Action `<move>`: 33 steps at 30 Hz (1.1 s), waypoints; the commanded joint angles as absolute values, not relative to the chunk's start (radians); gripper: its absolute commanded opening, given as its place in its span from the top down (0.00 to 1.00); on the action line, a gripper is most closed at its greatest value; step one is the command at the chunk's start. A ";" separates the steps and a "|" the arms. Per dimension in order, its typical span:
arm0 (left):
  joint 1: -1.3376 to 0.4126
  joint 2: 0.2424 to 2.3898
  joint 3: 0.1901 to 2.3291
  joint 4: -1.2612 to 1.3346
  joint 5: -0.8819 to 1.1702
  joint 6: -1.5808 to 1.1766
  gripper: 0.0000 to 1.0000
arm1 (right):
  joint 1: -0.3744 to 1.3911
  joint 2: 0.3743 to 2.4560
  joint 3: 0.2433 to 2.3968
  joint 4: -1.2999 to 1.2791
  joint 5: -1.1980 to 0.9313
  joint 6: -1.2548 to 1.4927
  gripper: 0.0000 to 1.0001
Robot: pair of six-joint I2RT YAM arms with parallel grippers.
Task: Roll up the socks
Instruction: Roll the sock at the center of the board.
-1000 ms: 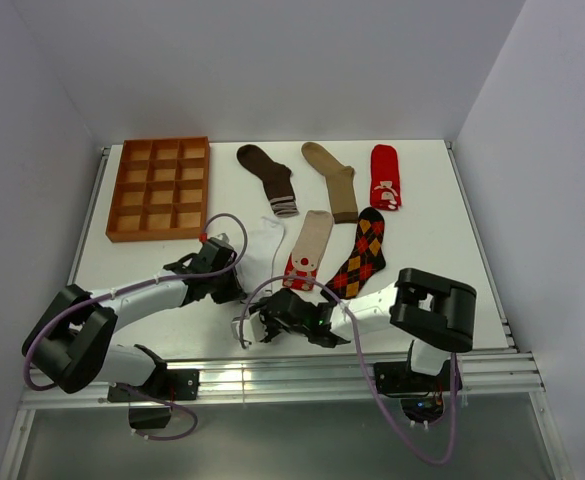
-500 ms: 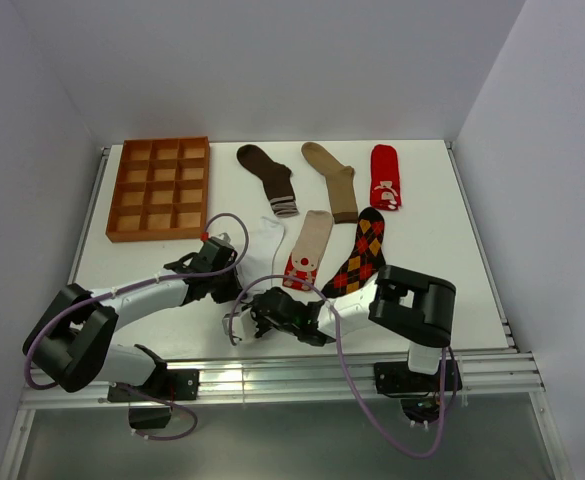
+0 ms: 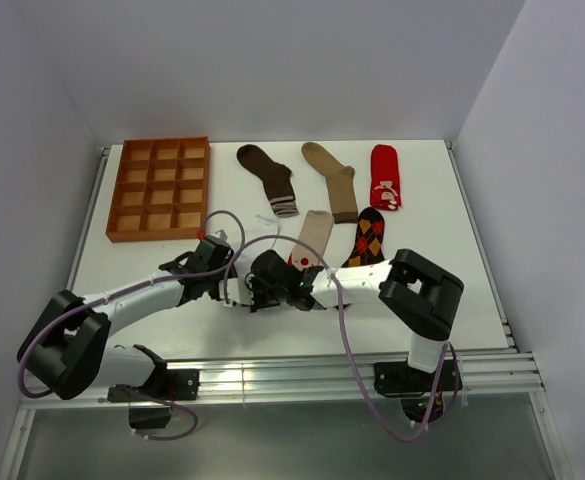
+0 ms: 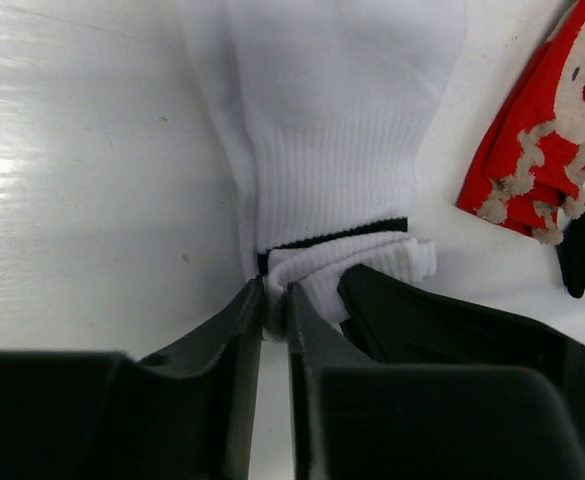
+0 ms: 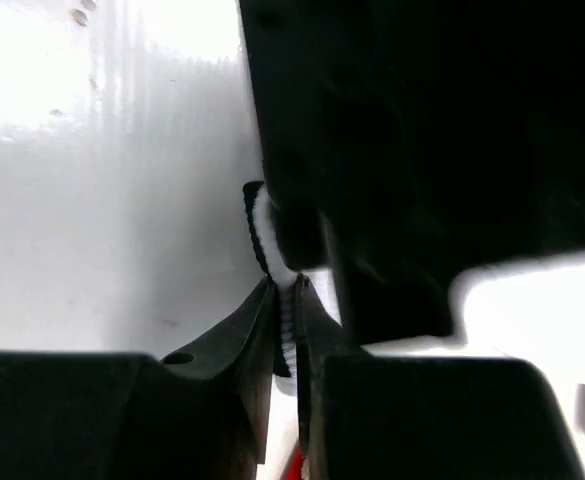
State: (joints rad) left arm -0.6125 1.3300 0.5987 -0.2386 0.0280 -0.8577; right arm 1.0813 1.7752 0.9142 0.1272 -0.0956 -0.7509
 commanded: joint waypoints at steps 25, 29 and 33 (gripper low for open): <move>-0.611 0.930 0.341 -0.009 -0.118 -0.873 0.37 | 0.729 2.299 1.747 -1.006 -0.959 -0.600 0.95; -0.620 0.939 0.328 0.101 -0.143 -0.801 0.36 | 0.695 2.422 1.890 -1.170 -1.044 -0.633 0.94; -0.641 1.011 0.316 0.228 -0.149 -0.739 0.36 | 0.670 2.502 1.973 -1.230 -1.088 -0.615 0.94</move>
